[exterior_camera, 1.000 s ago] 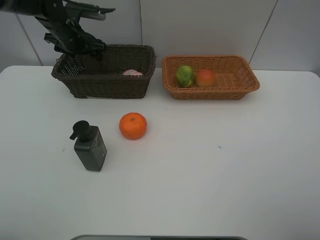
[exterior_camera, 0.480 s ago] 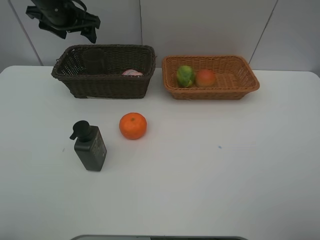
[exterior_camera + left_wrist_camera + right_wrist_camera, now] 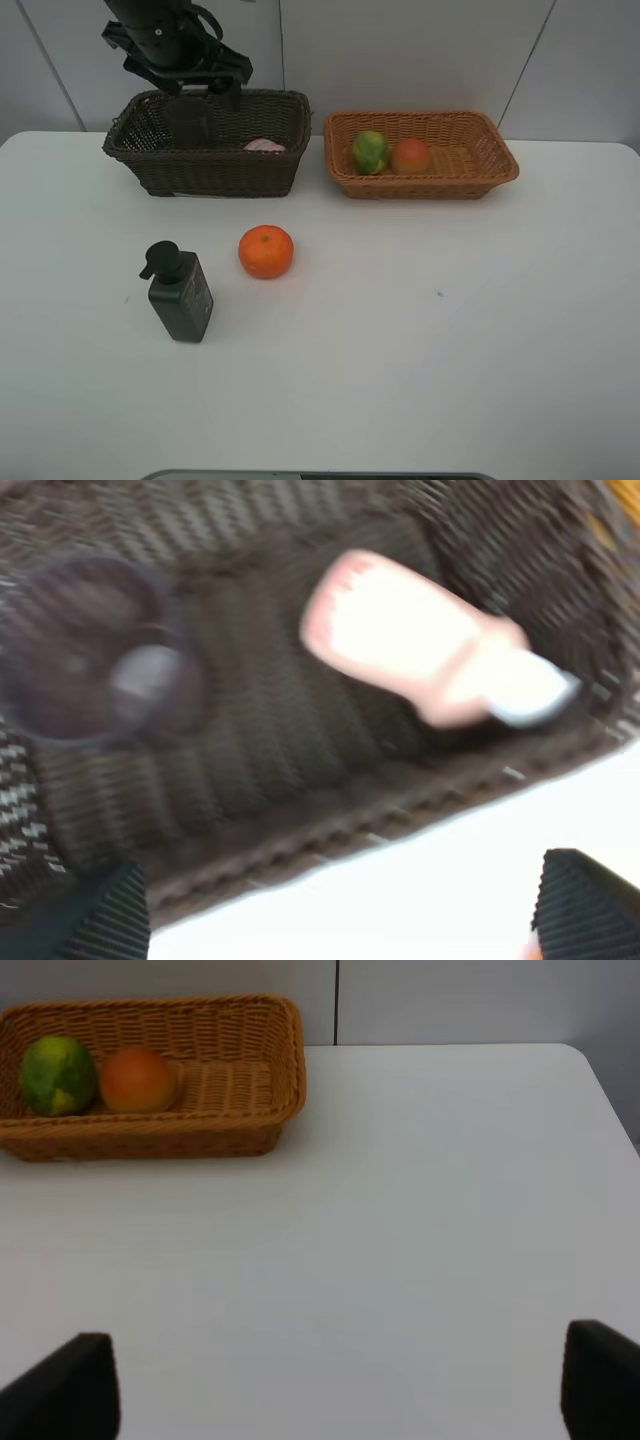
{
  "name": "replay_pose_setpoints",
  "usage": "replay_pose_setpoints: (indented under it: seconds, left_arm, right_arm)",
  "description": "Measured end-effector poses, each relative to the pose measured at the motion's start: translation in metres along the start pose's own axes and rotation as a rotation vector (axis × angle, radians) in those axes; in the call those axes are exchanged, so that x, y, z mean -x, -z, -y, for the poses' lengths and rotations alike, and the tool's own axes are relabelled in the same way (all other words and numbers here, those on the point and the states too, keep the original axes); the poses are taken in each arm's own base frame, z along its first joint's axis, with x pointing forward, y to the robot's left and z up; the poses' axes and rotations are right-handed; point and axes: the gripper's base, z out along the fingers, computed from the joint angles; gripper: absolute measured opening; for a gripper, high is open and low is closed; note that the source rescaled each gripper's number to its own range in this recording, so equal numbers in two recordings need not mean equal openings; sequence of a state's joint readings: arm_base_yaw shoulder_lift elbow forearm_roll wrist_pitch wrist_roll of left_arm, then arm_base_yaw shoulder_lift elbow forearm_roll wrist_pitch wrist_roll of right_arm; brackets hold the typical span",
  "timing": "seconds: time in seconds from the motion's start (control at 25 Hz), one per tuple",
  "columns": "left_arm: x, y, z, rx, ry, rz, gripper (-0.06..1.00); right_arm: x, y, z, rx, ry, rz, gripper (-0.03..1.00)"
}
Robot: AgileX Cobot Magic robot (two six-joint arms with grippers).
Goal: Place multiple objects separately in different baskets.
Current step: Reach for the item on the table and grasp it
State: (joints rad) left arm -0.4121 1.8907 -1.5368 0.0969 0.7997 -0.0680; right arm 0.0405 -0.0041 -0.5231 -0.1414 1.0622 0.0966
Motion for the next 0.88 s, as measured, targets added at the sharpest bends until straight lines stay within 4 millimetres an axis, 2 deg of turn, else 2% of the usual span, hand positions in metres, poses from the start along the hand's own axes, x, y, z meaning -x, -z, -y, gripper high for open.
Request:
replay_pose_setpoints:
  seconds: [0.2,0.36,0.68,0.88]
  left_arm:
    - [-0.015,0.000,0.031,-0.054,-0.044,-0.087,0.99]
    - [-0.030,0.007,0.046,-0.074,-0.064,-0.131,0.99]
    - [-0.082,0.027,0.047,-0.081,-0.039,-0.171,0.99]
    - [-0.106,0.033,0.045,-0.086,0.021,-0.189,0.99]
  right_arm:
    - [0.000,0.000,0.000,0.000,0.000,0.000,0.88]
    - [0.000,0.000,0.000,0.000,0.000,0.000,0.88]
    - [0.000,0.000,0.000,0.000,0.000,0.000,0.88]
    - [0.000,0.000,0.000,0.000,0.000,0.000,0.88]
